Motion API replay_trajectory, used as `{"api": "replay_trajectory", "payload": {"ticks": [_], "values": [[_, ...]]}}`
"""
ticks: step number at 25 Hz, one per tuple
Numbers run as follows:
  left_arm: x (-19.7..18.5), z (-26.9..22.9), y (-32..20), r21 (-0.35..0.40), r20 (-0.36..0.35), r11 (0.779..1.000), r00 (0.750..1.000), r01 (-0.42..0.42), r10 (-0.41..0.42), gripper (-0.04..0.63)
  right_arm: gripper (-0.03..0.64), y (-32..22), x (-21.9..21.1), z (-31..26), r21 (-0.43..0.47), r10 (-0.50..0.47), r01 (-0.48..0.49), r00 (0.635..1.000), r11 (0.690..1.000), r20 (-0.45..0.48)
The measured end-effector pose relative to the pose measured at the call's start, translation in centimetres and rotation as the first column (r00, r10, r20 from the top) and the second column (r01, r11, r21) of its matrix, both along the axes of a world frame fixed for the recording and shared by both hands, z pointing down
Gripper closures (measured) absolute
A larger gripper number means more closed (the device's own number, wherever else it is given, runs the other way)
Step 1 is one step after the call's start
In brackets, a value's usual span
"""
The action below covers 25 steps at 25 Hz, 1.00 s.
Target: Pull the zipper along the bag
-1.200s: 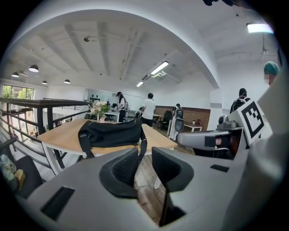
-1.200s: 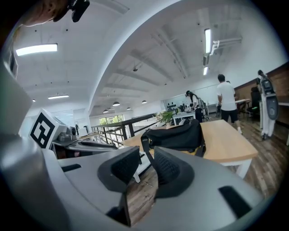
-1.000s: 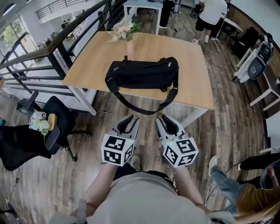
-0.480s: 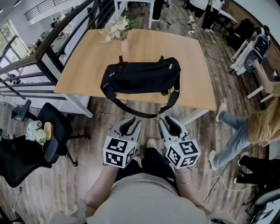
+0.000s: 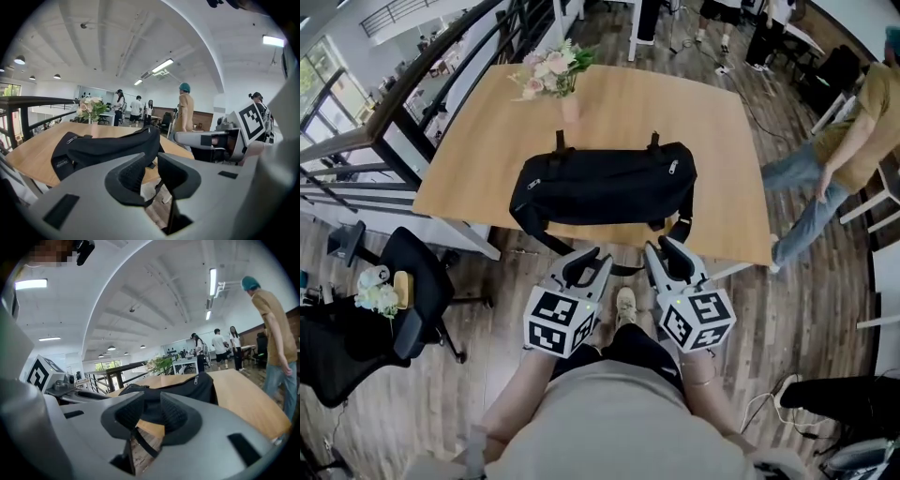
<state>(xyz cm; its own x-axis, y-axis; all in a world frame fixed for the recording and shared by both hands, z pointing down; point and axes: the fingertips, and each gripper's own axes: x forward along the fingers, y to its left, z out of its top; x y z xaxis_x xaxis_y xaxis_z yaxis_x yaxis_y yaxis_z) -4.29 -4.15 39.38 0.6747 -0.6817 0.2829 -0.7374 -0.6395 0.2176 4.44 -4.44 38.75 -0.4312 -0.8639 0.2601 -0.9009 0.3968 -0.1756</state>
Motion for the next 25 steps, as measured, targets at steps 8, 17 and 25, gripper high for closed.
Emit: {"api": "replay_trajectory", "payload": {"ticks": [8, 17, 25], "values": [[4.7, -0.9, -7.3, 0.009, 0.026, 1.0, 1.0, -0.005, 0.004, 0.506, 0.514, -8.4, 3.8, -1.5, 0.019, -0.024, 0.024, 1.0, 1.0, -0.008], [11.5, -0.4, -13.8, -0.007, 0.017, 0.998, 0.998, -0.061, 0.061, 0.506, 0.514, -15.2, 8.8, -1.4, 0.015, -0.031, 0.032, 0.999, 0.999, -0.032], [14.8, 1.0, -16.3, -0.044, 0.036, 0.997, 0.997, -0.07, 0.071, 0.506, 0.507, -17.6, 12.4, 0.5, -0.038, -0.026, 0.025, 0.999, 0.999, -0.032]]}}
